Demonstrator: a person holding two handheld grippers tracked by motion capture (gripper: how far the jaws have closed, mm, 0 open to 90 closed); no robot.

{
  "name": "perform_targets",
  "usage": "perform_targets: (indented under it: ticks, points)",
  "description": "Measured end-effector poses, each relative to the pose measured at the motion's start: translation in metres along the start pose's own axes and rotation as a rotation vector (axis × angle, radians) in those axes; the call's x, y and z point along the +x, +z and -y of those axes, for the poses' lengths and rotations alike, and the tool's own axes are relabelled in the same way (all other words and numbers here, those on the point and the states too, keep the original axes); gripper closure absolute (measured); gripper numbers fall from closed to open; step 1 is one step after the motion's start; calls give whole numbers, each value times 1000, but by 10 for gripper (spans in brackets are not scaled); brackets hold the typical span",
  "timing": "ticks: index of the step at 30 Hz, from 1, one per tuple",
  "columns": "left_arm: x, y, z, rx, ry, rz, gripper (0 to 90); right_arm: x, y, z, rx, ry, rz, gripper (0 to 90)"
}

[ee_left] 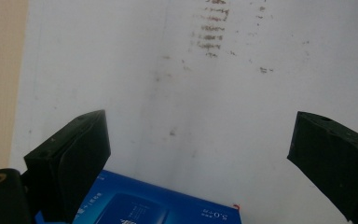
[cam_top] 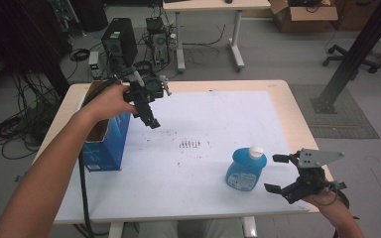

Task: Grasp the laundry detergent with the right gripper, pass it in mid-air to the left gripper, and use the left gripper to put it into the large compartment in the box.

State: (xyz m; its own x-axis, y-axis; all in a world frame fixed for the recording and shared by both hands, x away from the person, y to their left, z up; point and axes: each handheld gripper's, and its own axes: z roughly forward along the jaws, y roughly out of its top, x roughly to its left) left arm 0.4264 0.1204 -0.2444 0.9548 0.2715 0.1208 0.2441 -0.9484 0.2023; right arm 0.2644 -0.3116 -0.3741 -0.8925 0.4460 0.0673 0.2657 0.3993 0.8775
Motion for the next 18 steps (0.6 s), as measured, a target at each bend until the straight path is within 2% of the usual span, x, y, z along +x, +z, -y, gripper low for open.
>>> perform_targets:
  ticks: [9,18]
  points:
    - [-1,2,-3,3,4,1,57,0,5,8,-33,9,-3,11]
    - [-1,1,-3,-2,-1,0,57,-1,9,12,-36,1,-2,12]
